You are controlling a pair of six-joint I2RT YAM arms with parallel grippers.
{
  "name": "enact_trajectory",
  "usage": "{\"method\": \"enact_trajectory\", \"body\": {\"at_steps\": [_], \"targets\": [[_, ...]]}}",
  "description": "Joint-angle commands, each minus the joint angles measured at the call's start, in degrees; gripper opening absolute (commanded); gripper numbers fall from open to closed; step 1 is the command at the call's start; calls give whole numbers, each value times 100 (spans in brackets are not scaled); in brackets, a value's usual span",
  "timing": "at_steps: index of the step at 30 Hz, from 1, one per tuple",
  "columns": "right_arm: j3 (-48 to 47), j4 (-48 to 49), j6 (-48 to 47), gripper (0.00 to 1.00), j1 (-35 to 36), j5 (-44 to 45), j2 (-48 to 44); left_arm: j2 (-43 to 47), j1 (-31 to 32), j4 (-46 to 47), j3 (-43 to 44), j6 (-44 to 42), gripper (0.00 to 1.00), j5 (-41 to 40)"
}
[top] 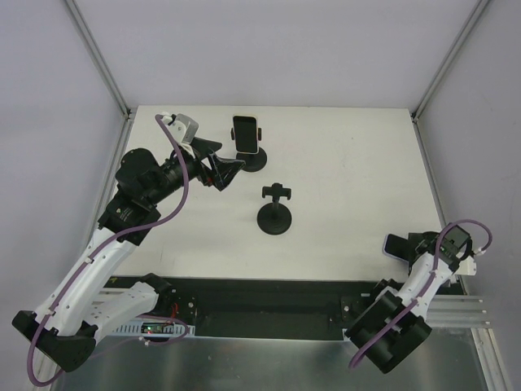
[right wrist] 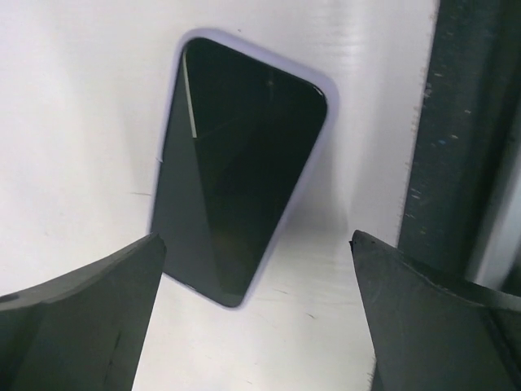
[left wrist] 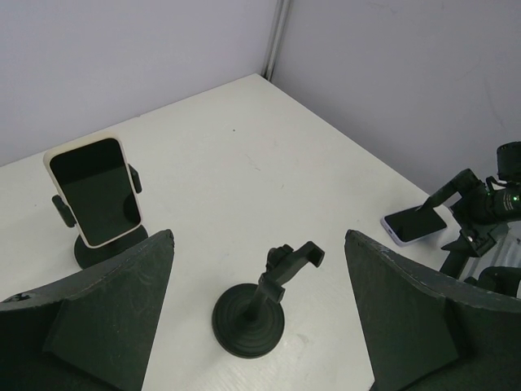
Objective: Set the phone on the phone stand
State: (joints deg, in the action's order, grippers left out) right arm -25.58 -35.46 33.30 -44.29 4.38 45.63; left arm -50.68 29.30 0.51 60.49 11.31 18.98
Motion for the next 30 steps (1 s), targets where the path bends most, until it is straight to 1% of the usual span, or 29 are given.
{"method": "enact_trajectory", "body": {"at_steps": [1, 2, 3, 5, 7, 8, 12, 14, 16, 17, 21, 22, 26, 29, 30], "targets": [[167, 1172, 379, 100, -53, -385, 358, 14, 58, 160, -11, -76, 84, -44], [176, 1321, 344, 100, -62, -385, 455, 31, 50, 160, -20, -94, 85, -52], [185, 1645, 292, 100, -53, -586, 665, 58, 58, 160, -20, -94, 85, -70], [98, 1849, 204, 100, -27, -868, 929, 66, 58, 168, -20, -111, 85, -79], [-34, 1981, 63, 100, 61, -886, 1316, 49, 58, 160, -20, -112, 85, -88], [-243, 1991, -33, 100, 218, -860, 1448, 49, 58, 160, -20, -129, 85, -88], [-860, 1544, -315, 100, 790, -483, 2115, 75, 50, 160, -20, -120, 85, -70], [-1131, 1420, -394, 100, 1070, -473, 2370, 102, 58, 160, -11, -138, 85, -70], [-1299, 1358, -525, 100, 1264, -263, 2547, 110, 58, 151, -20, -138, 85, -79], [-1396, 1323, -726, 100, 1483, -245, 2765, 111, 58, 151, -20, -147, 85, -88], [-2334, 657, -1211, 100, 2134, 1, 3443, 111, 67, 142, 7, -155, 85, -79], [-2459, 568, -1229, 100, 2231, 71, 3557, 119, 67, 133, 7, -173, 85, -79], [-2732, 374, -1177, 99, 2442, -122, 3953, 146, 102, 81, 24, -252, 86, -167], [-3048, -91, -914, 100, 2469, 89, 4243, 146, 129, 63, 24, -270, 86, -211], [-3119, -388, -852, 99, 2469, 150, 4314, 137, 129, 63, 24, -270, 86, -211]]}}
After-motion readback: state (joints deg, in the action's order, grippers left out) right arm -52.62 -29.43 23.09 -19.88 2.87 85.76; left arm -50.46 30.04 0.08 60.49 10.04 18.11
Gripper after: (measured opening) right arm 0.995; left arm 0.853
